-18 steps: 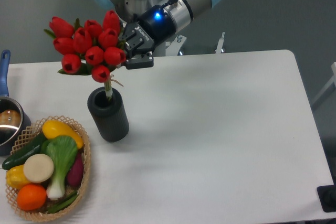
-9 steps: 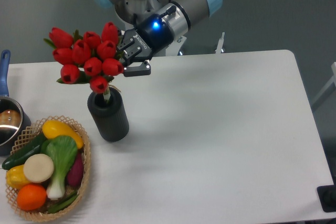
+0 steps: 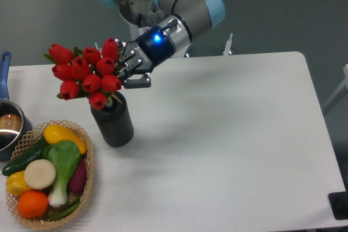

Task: Insert the flowers into the vase
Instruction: 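Lower the tulip stems into the black vase opening, then open the gripper to release the tulips in the vase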

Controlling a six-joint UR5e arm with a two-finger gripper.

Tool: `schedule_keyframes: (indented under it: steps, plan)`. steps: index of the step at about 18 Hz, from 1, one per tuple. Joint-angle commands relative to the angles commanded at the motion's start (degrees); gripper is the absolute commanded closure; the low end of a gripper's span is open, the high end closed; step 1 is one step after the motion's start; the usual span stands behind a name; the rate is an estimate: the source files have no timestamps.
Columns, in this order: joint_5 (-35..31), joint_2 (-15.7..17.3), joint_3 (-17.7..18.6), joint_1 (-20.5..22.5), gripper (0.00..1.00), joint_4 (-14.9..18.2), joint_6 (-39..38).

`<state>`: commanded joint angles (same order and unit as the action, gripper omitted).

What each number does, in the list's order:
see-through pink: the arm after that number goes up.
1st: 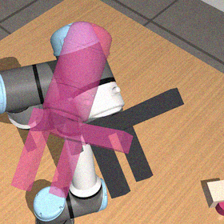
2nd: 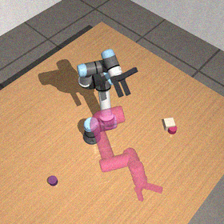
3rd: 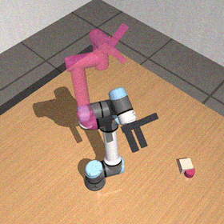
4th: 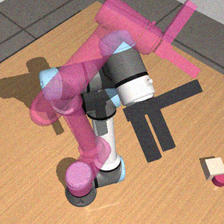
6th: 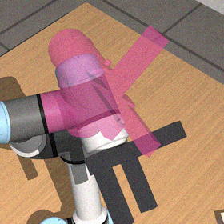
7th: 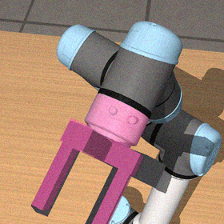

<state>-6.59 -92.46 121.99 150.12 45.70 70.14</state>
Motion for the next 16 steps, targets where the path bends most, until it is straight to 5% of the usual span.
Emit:
schedule_keyframes:
  steps: [9, 16]
  plan:
    - [-2.4, -1.5, 2.2, -0.2, 0.70, 0.1, 2.1]
    - [-2.5, -0.9, 5.3, -0.3, 0.38, 0.1, 2.1]
